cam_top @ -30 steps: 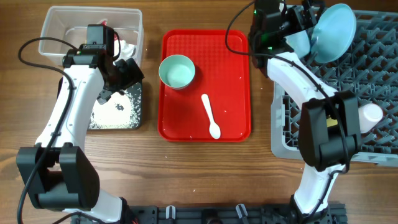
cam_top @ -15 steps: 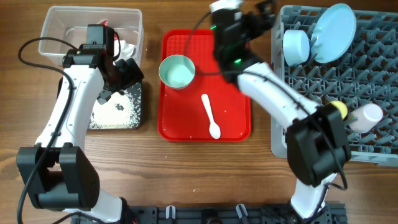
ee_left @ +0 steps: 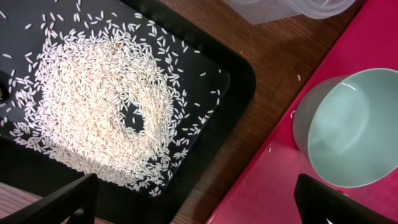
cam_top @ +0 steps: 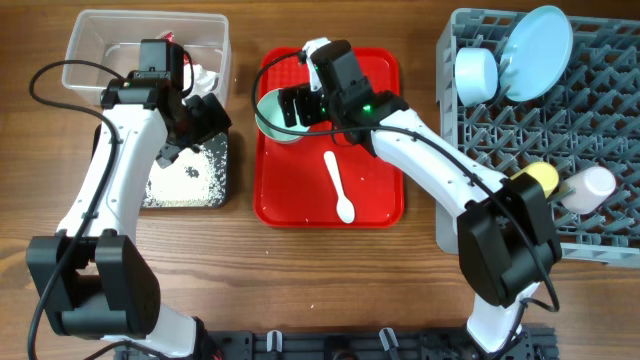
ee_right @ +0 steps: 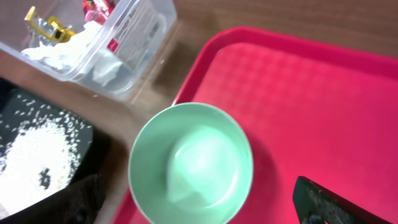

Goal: Sort waste into correct bins and load items into the dishwasher rack
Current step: 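Move the right gripper back to the green bowl on the red tray, then grasp the green bowl and place it in the dish rack with the right gripper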

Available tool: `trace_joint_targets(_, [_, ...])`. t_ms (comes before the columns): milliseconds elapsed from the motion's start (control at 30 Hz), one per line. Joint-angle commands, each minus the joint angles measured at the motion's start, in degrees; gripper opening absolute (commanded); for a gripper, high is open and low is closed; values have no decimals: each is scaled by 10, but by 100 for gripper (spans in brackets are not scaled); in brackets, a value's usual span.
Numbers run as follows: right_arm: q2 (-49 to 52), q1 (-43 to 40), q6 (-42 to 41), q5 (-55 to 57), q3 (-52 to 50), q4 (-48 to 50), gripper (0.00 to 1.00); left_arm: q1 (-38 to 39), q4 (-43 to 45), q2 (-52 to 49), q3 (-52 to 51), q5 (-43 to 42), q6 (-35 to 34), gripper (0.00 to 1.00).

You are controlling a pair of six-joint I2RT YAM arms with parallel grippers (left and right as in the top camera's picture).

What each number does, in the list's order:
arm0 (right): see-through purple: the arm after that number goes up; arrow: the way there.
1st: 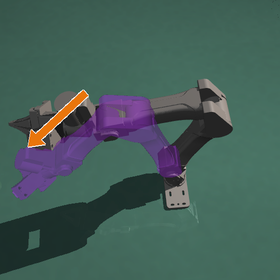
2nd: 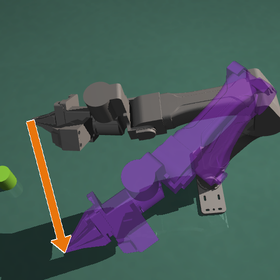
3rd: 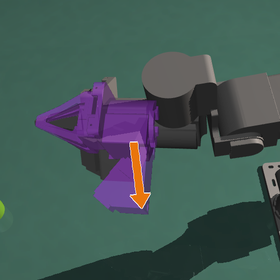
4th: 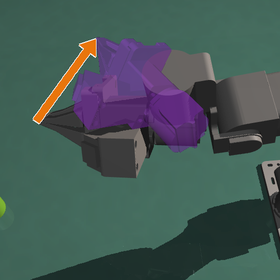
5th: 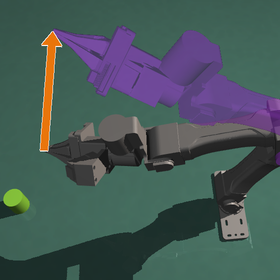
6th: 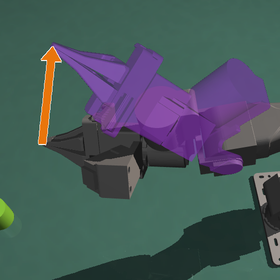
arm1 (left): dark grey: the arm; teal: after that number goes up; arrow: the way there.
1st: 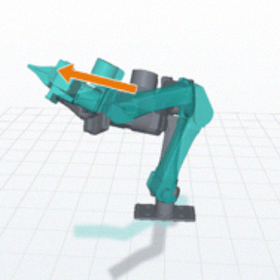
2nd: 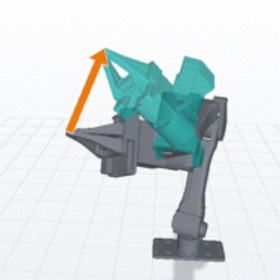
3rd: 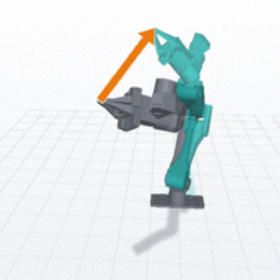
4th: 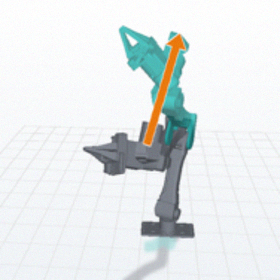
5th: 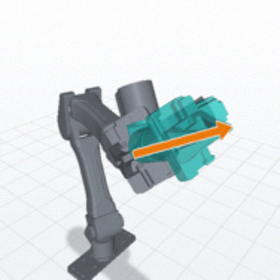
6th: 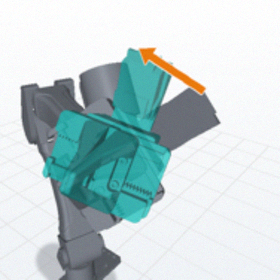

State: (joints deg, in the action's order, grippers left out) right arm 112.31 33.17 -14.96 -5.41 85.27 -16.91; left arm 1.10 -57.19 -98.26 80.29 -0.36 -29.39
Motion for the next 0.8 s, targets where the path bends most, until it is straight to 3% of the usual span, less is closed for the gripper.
trace_joint_targets(0, [39, -2, -20, 9, -6, -5, 79, -3, 0, 1, -1, -3, 7, 100])
trace_joint_targets(100, [60, -3, -20, 45, -6, -5, 67, -3, 0, 1, -1, -3, 7, 100])
trace_joint_targets(200, [83, -15, -16, 59, -6, -6, 64, -3, 0, 1, -1, -3, 7, 100])
trace_joint_targets(400, [112, -29, -16, 61, -6, -1, 34, -3, 0, 1, -1, -3, 7, 100])
trace_joint_targets(600, [127, -29, 15, 54, -6, 17, 26, -3, 0, 1, -1, -3, 7, 100])
trace_joint_targets(667, [127, -29, 15, 55, -6, 15, 5, -3, 0, 1, -1, -3, 7, 100])
trace_joint_targets(767, [115, -36, 17, 73, -5, 1, 4, -3, 0, 1, -1, -3, 7, 100])
